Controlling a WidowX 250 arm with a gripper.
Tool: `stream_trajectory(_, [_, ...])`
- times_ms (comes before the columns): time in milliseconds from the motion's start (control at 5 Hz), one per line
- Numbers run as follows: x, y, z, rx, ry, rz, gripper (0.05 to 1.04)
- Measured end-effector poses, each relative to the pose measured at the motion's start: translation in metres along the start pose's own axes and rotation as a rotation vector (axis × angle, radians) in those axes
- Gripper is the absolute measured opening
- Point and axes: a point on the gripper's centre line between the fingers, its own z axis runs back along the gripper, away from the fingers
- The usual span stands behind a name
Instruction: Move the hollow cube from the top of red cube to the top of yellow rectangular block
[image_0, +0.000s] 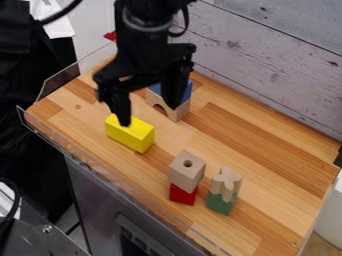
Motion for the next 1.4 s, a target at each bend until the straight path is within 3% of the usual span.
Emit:
stream_trajectory(200, [-0.006,-0.008,-0.004,-0.025,0.003,0.067,0.999])
stream_trajectory(600, [-0.022,-0.012,-0.024,0.01,0.032,0.097,0.999])
stream_trajectory(800, [-0.031,-0.009,-0.036,0.074,0.06,0.129,0.999])
stream_trajectory(1400, [-0.04,-0.01,-0.048,0.088,0.096,0.168,0.999])
